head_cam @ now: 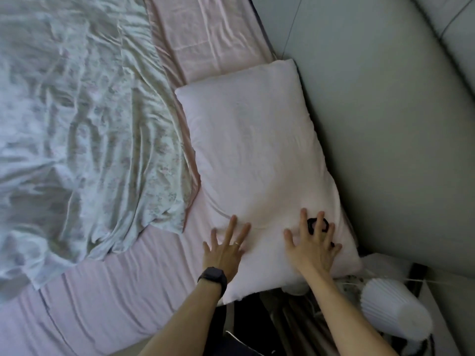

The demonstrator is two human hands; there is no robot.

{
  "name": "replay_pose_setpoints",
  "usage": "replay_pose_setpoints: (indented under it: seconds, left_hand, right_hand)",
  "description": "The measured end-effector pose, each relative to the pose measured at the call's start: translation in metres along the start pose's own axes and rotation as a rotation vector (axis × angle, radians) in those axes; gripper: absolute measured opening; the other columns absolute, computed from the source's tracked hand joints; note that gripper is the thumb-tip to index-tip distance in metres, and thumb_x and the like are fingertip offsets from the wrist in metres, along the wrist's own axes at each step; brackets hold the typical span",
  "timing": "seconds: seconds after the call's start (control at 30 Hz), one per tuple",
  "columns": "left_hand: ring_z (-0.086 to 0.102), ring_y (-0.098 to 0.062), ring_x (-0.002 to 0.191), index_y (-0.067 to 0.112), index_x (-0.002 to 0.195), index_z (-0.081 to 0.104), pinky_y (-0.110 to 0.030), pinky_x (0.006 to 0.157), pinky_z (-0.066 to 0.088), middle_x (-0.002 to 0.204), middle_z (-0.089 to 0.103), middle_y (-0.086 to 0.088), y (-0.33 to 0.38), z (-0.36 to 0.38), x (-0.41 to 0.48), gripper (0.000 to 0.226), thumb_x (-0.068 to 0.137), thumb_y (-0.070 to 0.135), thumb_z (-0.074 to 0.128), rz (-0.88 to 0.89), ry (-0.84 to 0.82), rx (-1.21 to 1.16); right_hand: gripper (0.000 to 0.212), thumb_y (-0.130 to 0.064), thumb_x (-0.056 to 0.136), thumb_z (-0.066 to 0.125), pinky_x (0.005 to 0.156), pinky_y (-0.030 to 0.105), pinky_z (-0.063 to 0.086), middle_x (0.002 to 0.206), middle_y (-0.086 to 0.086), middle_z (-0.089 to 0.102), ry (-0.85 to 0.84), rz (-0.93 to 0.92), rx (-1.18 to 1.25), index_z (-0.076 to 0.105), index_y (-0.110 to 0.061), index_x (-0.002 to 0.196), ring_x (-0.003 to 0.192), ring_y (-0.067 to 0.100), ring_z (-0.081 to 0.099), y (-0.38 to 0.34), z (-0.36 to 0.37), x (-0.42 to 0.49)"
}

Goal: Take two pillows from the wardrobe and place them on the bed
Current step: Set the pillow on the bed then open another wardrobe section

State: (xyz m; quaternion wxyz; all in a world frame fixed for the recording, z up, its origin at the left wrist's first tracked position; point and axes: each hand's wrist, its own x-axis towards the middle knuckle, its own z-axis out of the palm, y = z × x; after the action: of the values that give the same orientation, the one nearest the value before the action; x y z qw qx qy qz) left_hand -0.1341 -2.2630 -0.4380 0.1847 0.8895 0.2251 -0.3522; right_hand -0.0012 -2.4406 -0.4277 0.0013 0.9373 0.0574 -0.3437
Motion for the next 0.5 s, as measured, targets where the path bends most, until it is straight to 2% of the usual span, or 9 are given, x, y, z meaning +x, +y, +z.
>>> replay_pose_setpoints:
  seconds: [0.03,0.07,0.13,0.17,0.2,0.3,0.37,0.5]
  left_hand:
    - [0.026,-0.043,0.143,0.051,0.149,-0.022,-0.058,0.109,0.035,0.165,-0.025,0.008,-0.007,-0.006,-0.006,0.081,0.104,0.028,0.040,-0.055,-0.096,-0.001]
    - [0.039,-0.040,0.136,0.046,0.154,-0.014,-0.052,0.106,0.040,0.168,-0.008,0.000,-0.013,-0.016,-0.014,0.081,0.102,0.025,0.043,-0.099,-0.216,-0.004]
    - [0.053,-0.033,0.128,0.027,0.157,0.023,-0.043,0.102,0.046,0.158,0.036,-0.011,-0.019,-0.039,-0.034,0.061,0.100,0.030,0.046,-0.112,-0.441,-0.009]
    - [0.056,-0.032,0.125,0.019,0.149,0.042,-0.041,0.100,0.047,0.148,0.049,-0.013,-0.021,-0.050,-0.046,0.051,0.101,0.034,0.046,-0.103,-0.463,-0.022]
    - [0.057,-0.031,0.123,0.017,0.144,0.050,-0.039,0.097,0.047,0.143,0.054,-0.012,-0.024,-0.062,-0.058,0.047,0.101,0.036,0.044,-0.098,-0.426,-0.046]
    - [0.058,-0.028,0.121,0.030,0.153,0.034,-0.036,0.088,0.050,0.142,0.055,-0.007,-0.038,-0.107,-0.092,0.051,0.103,0.042,0.040,-0.113,-0.149,-0.183]
    - [0.055,-0.026,0.126,0.031,0.155,0.030,-0.038,0.096,0.049,0.145,0.053,-0.004,-0.057,-0.139,-0.115,0.054,0.103,0.042,0.039,-0.118,0.031,-0.253]
    - [0.045,-0.022,0.136,0.030,0.153,0.034,-0.038,0.110,0.039,0.153,0.046,0.003,-0.109,-0.200,-0.173,0.055,0.100,0.038,0.045,-0.151,0.469,-0.402]
  right_hand:
    - [0.076,-0.067,0.098,0.027,0.119,0.067,0.008,0.168,0.004,-0.019,-0.051,0.001,-0.018,-0.011,-0.040,0.158,0.153,0.039,-0.012,-0.007,-0.012,-0.008]
    - [0.075,-0.063,0.098,0.031,0.119,0.066,0.010,0.169,0.006,-0.016,-0.098,-0.013,-0.040,-0.003,-0.036,0.160,0.153,0.040,-0.010,-0.014,-0.025,-0.017]
    - [0.069,-0.059,0.100,0.032,0.120,0.063,0.012,0.170,0.006,-0.009,-0.149,-0.088,-0.057,0.011,-0.034,0.160,0.154,0.038,-0.006,-0.028,-0.050,-0.038]
    - [0.066,-0.058,0.100,0.032,0.121,0.061,0.013,0.170,0.004,-0.005,-0.140,-0.150,-0.051,0.016,-0.034,0.159,0.154,0.036,-0.006,-0.036,-0.063,-0.050]
    - [0.063,-0.058,0.101,0.031,0.122,0.059,0.013,0.170,0.003,-0.002,-0.115,-0.219,-0.045,0.020,-0.035,0.159,0.155,0.034,-0.005,-0.047,-0.075,-0.061]
    - [0.058,-0.056,0.102,0.033,0.125,0.049,0.010,0.170,0.000,0.007,-0.024,-0.414,-0.002,0.028,-0.037,0.157,0.156,0.027,-0.003,-0.086,-0.110,-0.100]
    - [0.054,-0.054,0.102,0.037,0.126,0.045,0.011,0.169,-0.001,0.014,0.040,-0.540,0.059,0.035,-0.037,0.154,0.156,0.024,0.000,-0.119,-0.131,-0.127]
    - [0.047,-0.049,0.101,0.048,0.123,0.042,0.022,0.164,-0.004,0.032,0.186,-0.808,0.164,0.049,-0.036,0.146,0.155,0.020,0.010,-0.193,-0.161,-0.188]
